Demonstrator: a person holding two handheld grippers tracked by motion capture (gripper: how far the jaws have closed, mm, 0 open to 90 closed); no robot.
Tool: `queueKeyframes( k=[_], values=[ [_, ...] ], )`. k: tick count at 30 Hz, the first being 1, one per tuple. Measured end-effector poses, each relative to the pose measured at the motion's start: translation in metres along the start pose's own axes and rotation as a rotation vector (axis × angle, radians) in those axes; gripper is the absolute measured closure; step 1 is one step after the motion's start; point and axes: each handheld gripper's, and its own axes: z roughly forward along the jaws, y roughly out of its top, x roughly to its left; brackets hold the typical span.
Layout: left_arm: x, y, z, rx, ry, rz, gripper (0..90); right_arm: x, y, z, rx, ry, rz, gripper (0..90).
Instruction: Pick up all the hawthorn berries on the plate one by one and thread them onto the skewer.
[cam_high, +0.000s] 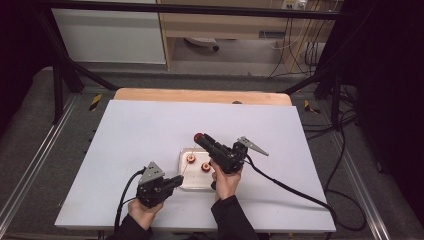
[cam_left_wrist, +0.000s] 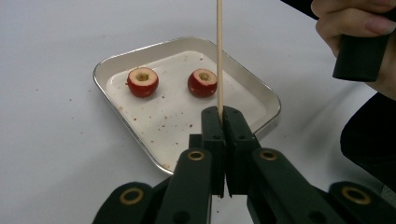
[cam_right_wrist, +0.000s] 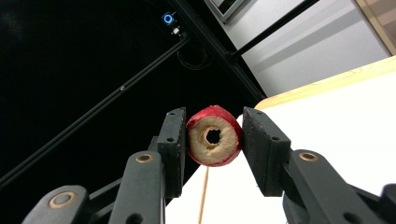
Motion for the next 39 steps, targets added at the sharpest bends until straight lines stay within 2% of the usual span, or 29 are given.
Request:
queueKeyframes(
  k=[22, 32, 39],
  values=[
    [0.001, 0.000, 0.000, -0.004, 0.003, -0.006, 88.2, -0.001, -0.001, 0.001, 0.010, -0.008, -0.015, 61.7],
    [0.001, 0.001, 0.000, -0.010, 0.000, -0.034, 88.2, -0.002, -0.011, 0.002, 0.027, -0.011, -0.014, 61.8],
    [0.001, 0.001, 0.002, 0.001, 0.011, -0.046, 88.4, -0.002, -0.020, 0.002, 0.040, -0.015, -0.033, 61.7]
  ],
)
